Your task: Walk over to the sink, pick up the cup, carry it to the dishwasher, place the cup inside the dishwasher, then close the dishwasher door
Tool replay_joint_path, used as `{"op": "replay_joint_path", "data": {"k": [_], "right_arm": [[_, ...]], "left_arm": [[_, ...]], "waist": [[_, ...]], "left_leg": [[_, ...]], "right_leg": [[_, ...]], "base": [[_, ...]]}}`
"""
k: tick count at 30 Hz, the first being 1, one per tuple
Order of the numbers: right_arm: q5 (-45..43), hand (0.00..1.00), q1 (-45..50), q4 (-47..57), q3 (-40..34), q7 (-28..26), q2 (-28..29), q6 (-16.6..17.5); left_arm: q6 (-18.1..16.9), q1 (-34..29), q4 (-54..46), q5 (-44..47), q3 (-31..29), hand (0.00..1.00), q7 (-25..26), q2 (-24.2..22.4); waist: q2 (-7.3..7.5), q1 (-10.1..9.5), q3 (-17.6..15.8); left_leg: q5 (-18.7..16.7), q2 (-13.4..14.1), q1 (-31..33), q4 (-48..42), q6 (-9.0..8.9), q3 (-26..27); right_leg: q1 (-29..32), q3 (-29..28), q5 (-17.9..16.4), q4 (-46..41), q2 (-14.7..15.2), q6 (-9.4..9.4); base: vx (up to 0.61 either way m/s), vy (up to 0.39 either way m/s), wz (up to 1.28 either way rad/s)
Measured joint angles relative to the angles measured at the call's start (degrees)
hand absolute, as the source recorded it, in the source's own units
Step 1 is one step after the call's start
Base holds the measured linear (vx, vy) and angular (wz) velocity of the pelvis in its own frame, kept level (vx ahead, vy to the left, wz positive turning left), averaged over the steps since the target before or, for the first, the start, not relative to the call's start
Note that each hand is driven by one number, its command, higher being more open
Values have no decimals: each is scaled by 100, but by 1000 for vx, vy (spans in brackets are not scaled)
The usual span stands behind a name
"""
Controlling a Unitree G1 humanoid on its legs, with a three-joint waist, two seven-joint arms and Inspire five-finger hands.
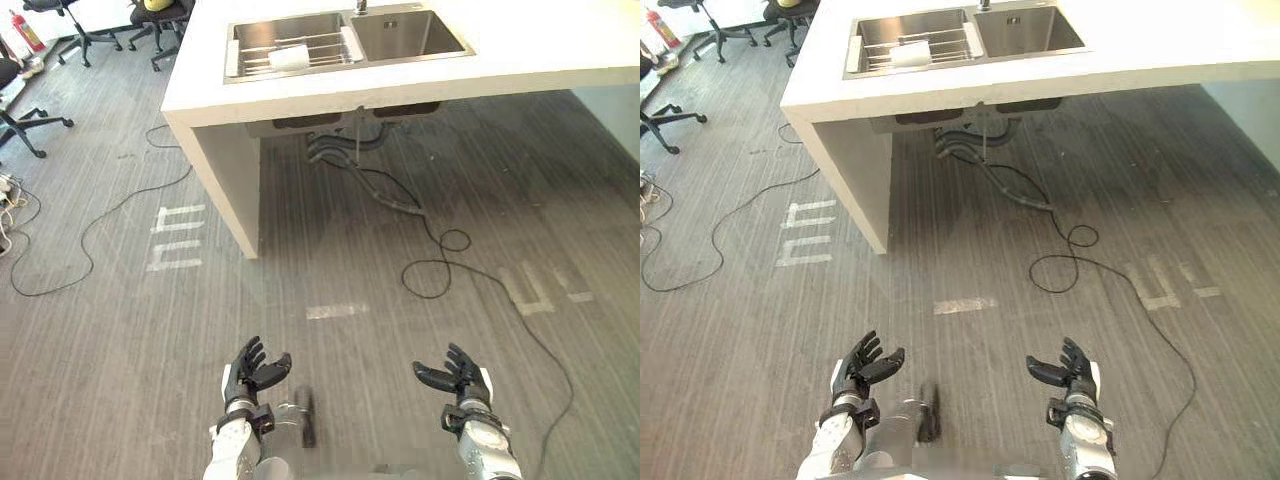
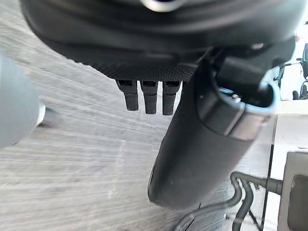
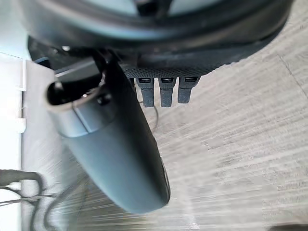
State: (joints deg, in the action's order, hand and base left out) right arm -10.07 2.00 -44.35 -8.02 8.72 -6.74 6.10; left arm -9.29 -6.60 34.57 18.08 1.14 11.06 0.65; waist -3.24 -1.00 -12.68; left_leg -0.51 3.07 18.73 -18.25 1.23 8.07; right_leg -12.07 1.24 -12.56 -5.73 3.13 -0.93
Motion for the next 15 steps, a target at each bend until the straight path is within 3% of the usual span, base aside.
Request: {"op": "replay_joint_path", "data": {"k": [2,4,6,7,8,11,13,14,15], "right_arm": [[5,90,-30,-30,131,-2,18,-5],[23,90,-30,-90,244,-36,46,-33],[73,90,-25,-165,289,-90,97,-34],[98,90,18,-169,342,-113,110,-33],[126,90,80,-169,383,-138,119,-34],[131,90,134,-167,385,-148,118,-38],[131,90,150,-137,383,-146,95,-37],[131,90,140,-137,385,-148,69,-36],[135,90,127,-138,401,-166,53,-35]], "left_arm": [[2,74,3,0,-80,90,7,48],[2,31,4,0,-84,90,13,44],[7,-138,-11,-1,-61,90,14,60],[17,-223,-20,-1,-19,90,16,86],[26,-245,-42,-3,71,90,30,170],[41,-385,-503,4,168,90,89,206],[37,-451,-1176,10,208,90,105,186],[0,-438,-1509,28,251,90,103,175],[-83,-398,-1921,48,285,90,93,156]], "waist": [[75,-51,-26],[85,-99,-27],[124,-120,-13],[162,-88,4],[204,-51,24],[243,83,47],[264,186,61],[232,205,50],[189,196,42]], "left_leg": [[-325,-185,77,-282,207,68],[-603,-303,-84,-451,265,154],[-815,-421,-508,-260,328,288],[-917,-517,-813,-97,375,305],[-1034,-577,-1067,-2,420,269],[-1187,-589,-1603,143,427,152],[-1247,-538,-1835,236,377,-15],[-1263,-449,-1910,240,348,-96],[-1335,-232,-2033,178,222,-144]], "right_leg": [[90,-151,-146,-265,211,214],[256,-340,-235,-987,339,311],[645,-480,-164,-2259,491,882],[1023,-502,113,-3242,597,1515],[1386,-439,102,-4108,673,1511],[2093,218,-286,-4809,854,846],[2577,483,-577,-4551,817,498],[2823,560,-627,-4199,712,429],[3106,583,-534,-3265,456,432]], "base": [[305,199,3],[351,201,-10],[405,192,-23],[384,134,-3],[488,128,8],[409,19,21],[363,-87,38],[460,-205,33],[378,-180,23]]}}
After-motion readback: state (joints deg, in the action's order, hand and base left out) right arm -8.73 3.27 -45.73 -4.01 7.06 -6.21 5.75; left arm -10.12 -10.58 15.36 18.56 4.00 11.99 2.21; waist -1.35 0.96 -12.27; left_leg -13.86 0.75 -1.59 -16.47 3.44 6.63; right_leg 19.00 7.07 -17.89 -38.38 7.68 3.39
